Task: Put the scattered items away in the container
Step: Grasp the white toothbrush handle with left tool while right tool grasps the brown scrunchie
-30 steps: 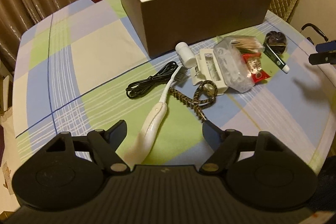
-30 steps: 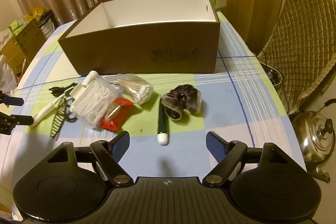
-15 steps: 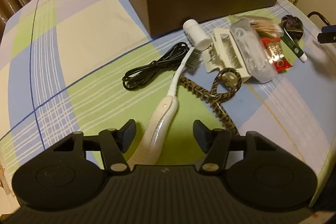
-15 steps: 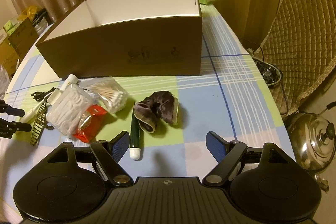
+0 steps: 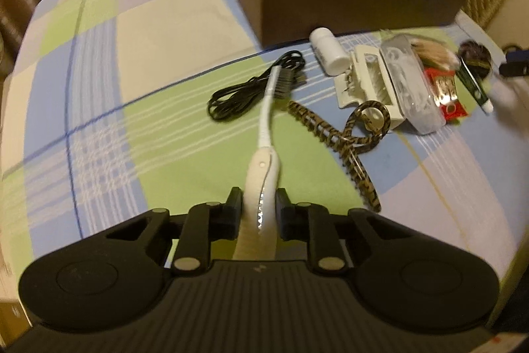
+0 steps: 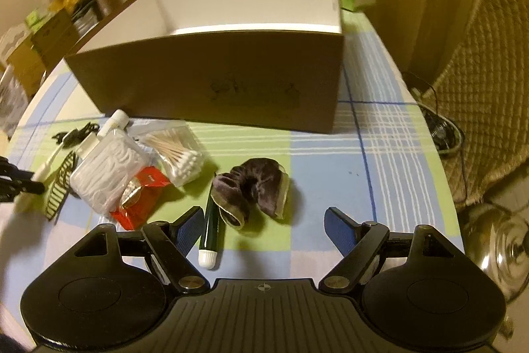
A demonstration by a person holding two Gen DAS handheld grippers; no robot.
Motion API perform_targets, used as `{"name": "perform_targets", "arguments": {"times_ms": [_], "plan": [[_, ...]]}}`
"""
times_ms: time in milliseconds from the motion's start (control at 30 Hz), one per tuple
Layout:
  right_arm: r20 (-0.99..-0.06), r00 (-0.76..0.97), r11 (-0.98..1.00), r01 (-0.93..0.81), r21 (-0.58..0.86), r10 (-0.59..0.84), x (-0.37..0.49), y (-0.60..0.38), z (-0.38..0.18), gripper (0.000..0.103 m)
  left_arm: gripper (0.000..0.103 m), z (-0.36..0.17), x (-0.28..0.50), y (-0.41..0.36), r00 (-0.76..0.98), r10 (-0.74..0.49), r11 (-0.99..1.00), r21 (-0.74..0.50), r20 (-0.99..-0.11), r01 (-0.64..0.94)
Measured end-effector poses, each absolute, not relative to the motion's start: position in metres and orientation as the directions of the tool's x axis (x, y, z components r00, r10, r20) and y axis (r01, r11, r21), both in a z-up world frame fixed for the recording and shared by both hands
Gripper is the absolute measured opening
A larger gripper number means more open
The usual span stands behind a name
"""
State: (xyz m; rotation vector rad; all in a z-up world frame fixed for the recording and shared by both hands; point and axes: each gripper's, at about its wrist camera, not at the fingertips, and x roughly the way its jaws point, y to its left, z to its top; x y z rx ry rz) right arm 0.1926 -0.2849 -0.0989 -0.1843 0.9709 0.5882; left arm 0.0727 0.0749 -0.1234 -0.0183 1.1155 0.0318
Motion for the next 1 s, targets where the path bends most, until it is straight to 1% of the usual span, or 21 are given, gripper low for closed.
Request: {"name": "perform_targets", "arguments": {"times_ms": [100,167,300,333,367,400,433,467,533,700,767,900,933,967,1000], "plan": [[-0.818,0.413,0.817,-0.565,0.116,0.401,0.198,-0.280,-0.100,0.078,0.017,-0.120,0.064,0.070,0.425,0.053,0.995,0.013,-0.904,-0.095],[-0.817,0.409,0.810,-0.575,0.115,0.406,0.201,-0.276,-0.102,0.078,0.017,-0.120,0.059,0.067,0.407,0.103,0.981,0.026,-0.907,-0.191],[-0.825,0.398,0.789,-0.607,0.092,0.402,0.207,-0.267,-0.108,0.078,0.017,-0.120,0.058,0.060,0.386,0.138,0.959,0.024,-0.912,-0.284],[-0.827,0.396,0.784,-0.616,0.083,0.399,0.209,-0.265,-0.110,0.077,0.017,-0.121,0.060,0.058,0.375,0.168,0.937,0.029,-0.912,-0.349],[-0.831,0.392,0.779,-0.622,0.077,0.394,0.211,-0.263,-0.113,0.073,0.017,-0.122,0.061,0.056,0.366,0.174,0.928,0.029,-0.914,-0.371],[-0.835,0.387,0.777,-0.626,0.073,0.390,0.214,-0.263,-0.115,0.070,0.017,-0.123,0.063,0.054,0.362,0.176,0.925,0.028,-0.916,-0.379],[-0.839,0.381,0.776,-0.626,0.075,0.389,0.218,-0.263,-0.119,0.063,0.017,-0.124,0.064,0.053,0.360,0.176,0.923,0.027,-0.916,-0.383],[-0.843,0.375,0.778,-0.623,0.080,0.386,0.222,-0.264,-0.121,0.060,0.017,-0.126,0.064,0.051,0.356,0.178,0.922,0.029,-0.917,-0.387],[-0.848,0.368,0.784,-0.615,0.085,0.381,0.228,-0.267,-0.126,0.058,0.017,-0.128,0.064,0.051,0.349,0.186,0.917,0.035,-0.918,-0.398],[-0.850,0.347,0.747,-0.661,0.077,0.396,0.232,-0.264,-0.128,0.057,0.018,-0.130,0.068,0.049,0.354,0.178,0.923,0.032,-0.918,-0.382],[-0.853,0.336,0.734,-0.675,0.077,0.399,0.234,-0.261,-0.131,0.057,0.028,-0.130,0.071,0.047,0.353,0.189,0.927,0.047,-0.916,-0.373],[-0.861,0.313,0.709,-0.702,0.074,0.401,0.236,-0.254,-0.135,0.057,0.028,-0.132,0.076,0.049,0.363,0.193,0.925,0.046,-0.912,-0.377],[-0.863,0.310,0.703,-0.707,0.071,0.399,0.236,-0.253,-0.135,0.053,0.025,-0.132,0.077,0.049,0.366,0.189,0.925,0.039,-0.911,-0.378],[-0.864,0.296,0.696,-0.713,0.083,0.406,0.235,-0.252,-0.134,0.041,0.017,-0.132,0.077,0.048,0.370,0.183,0.927,0.035,-0.911,-0.373],[-0.866,0.280,0.693,-0.714,0.101,0.414,0.235,-0.251,-0.134,0.037,0.016,-0.132,0.077,0.046,0.373,0.181,0.930,0.035,-0.910,-0.365]]}}
